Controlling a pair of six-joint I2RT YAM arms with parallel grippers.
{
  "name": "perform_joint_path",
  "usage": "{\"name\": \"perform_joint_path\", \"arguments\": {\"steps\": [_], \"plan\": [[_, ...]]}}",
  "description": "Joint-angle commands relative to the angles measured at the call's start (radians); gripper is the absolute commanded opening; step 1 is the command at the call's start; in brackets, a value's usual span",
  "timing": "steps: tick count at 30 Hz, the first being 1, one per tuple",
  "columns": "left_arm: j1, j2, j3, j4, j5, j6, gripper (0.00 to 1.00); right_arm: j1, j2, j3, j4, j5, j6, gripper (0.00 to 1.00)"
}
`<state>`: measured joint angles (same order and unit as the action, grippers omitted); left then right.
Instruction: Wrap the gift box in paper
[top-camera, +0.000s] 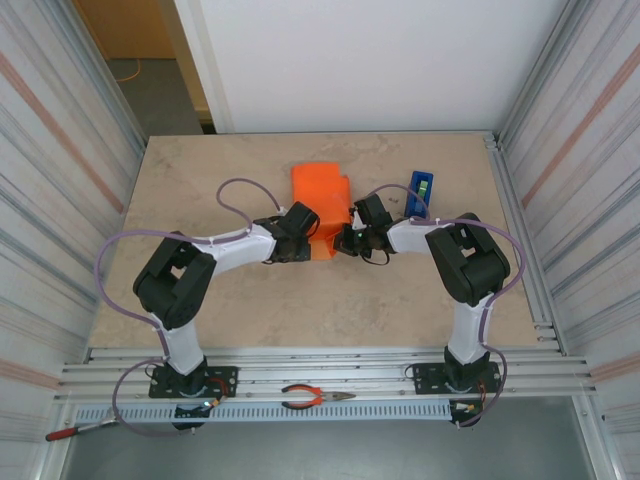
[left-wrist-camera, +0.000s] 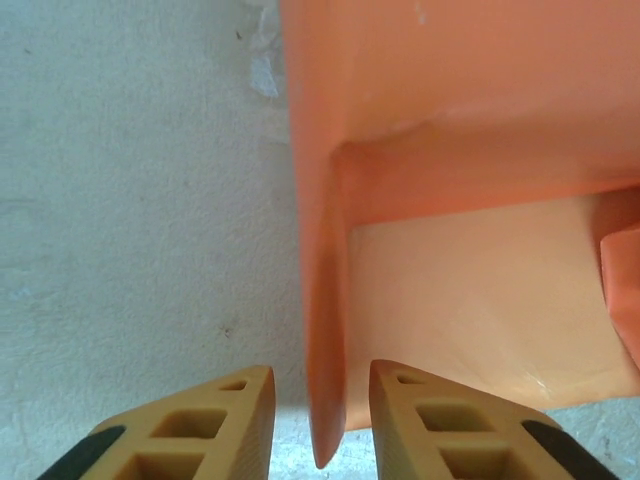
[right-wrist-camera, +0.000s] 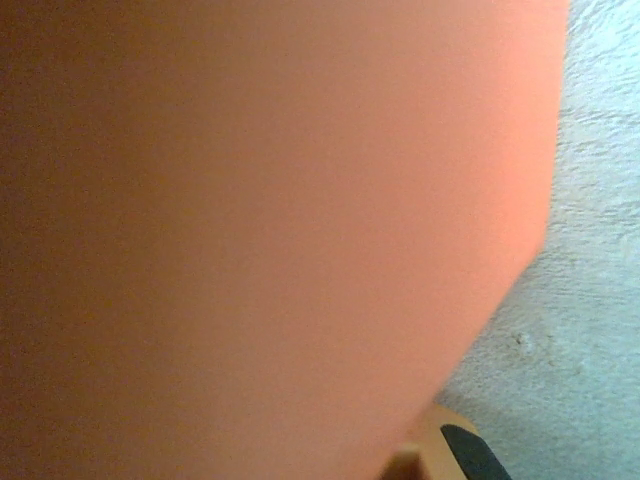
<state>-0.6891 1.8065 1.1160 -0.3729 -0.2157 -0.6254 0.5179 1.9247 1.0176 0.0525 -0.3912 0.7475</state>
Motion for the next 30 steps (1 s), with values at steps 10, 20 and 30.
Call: {"name": "perform_joint_path", "arguments": {"steps": [10,20,30], "plan": [[0.024,0.010,0.082,-0.008,-0.018,0.039,0.02,0.018,0.054,-0.027,-0.084,0.023,-0.015,0.00],[0.062,-0.197,-0.078,0.039,0.000,0.046,0.41,0.018,0.055,-0.030,-0.083,0.021,-0.016,0.00],[0.194,-0.226,-0.247,0.222,0.203,0.045,0.00,0.018,0.065,-0.027,-0.086,0.020,-0.018,0.00]]}}
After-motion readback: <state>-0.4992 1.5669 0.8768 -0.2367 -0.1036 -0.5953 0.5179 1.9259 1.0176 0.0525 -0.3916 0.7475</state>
